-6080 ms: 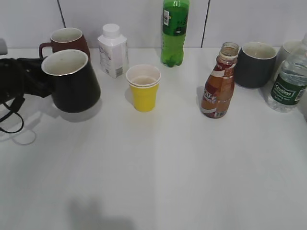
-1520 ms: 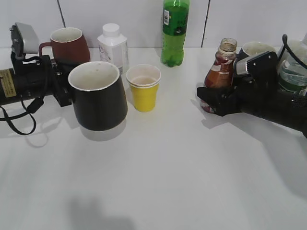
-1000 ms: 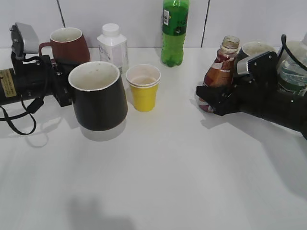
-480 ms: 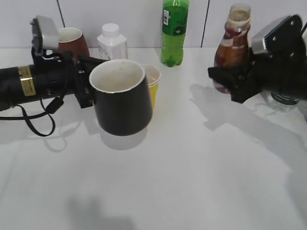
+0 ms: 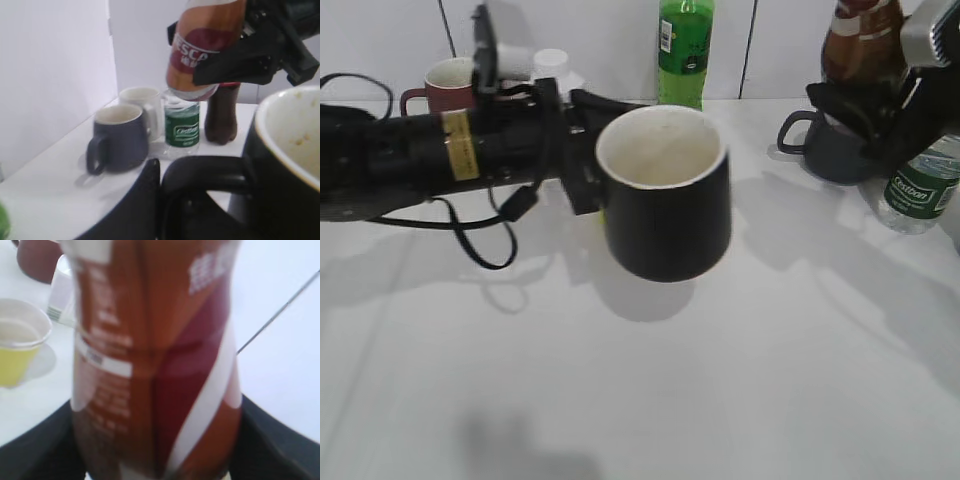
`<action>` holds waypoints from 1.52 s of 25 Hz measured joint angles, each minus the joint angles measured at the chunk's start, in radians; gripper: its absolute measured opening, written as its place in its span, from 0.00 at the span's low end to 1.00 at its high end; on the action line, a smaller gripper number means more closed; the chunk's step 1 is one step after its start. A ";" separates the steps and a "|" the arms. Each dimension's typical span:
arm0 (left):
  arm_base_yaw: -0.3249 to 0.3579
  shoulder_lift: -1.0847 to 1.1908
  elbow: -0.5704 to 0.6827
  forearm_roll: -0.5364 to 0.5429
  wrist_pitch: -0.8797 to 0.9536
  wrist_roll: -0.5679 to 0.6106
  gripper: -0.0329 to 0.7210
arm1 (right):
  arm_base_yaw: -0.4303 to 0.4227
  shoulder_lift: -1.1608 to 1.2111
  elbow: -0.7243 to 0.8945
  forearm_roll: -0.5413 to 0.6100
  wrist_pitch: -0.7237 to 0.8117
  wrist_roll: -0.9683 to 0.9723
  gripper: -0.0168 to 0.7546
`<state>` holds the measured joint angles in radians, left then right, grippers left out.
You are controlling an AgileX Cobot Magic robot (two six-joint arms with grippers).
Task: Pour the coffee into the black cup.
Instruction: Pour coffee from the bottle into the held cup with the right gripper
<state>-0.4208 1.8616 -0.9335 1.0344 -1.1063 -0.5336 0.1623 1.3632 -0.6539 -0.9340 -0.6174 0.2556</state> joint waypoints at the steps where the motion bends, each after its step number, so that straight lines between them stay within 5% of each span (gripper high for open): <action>1: -0.020 0.000 -0.017 0.000 0.020 -0.004 0.09 | 0.000 -0.014 0.000 -0.012 0.006 -0.010 0.72; 7: -0.101 0.006 -0.081 -0.010 0.086 -0.016 0.09 | 0.000 -0.061 0.000 -0.126 0.011 -0.138 0.72; 27: -0.228 0.024 -0.084 -0.046 0.198 -0.029 0.09 | 0.000 -0.090 -0.020 -0.141 0.004 -0.554 0.72; 38: -0.234 0.024 -0.084 -0.077 0.247 -0.029 0.09 | 0.000 -0.090 -0.020 -0.141 0.004 -0.707 0.72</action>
<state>-0.6550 1.8860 -1.0179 0.9578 -0.8592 -0.5627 0.1623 1.2737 -0.6743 -1.0746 -0.6133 -0.4509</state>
